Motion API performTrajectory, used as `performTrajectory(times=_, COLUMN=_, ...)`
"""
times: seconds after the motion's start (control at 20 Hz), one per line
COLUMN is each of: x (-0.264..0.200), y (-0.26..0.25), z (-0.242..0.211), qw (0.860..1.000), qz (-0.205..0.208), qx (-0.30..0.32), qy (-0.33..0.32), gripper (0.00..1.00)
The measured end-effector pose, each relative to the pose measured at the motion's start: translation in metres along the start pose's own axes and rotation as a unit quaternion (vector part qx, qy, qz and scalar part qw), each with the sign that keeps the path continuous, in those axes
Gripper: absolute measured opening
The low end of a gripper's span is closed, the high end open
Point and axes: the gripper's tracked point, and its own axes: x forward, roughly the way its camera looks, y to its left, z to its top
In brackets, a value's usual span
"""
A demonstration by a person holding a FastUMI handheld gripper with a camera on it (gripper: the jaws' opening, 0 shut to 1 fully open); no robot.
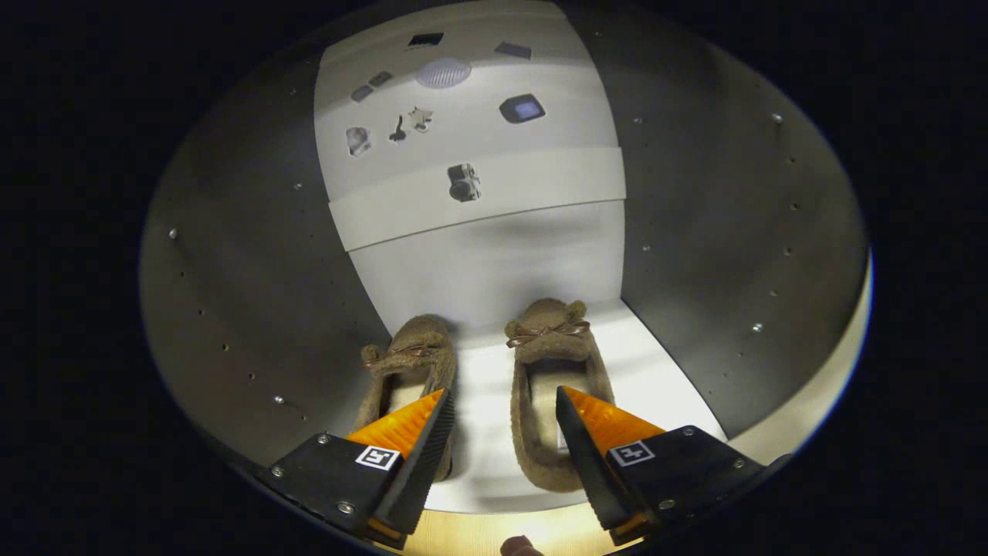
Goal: Open the shoe cabinet door, grab the shoes and put them into the shoe cabinet, then close the shoe cabinet door.
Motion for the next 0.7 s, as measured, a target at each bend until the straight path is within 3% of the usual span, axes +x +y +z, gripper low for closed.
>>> performTrajectory(times=0.25, x=-0.072, y=-0.004, z=-0.006, qw=0.999, qz=-0.017, qx=-0.011, qy=-0.041, gripper=0.94)
performTrajectory(times=0.7, x=-0.224, y=-0.030, z=-0.048, qw=0.996, qz=-0.023, qx=-0.019, qy=-0.084, gripper=0.94)
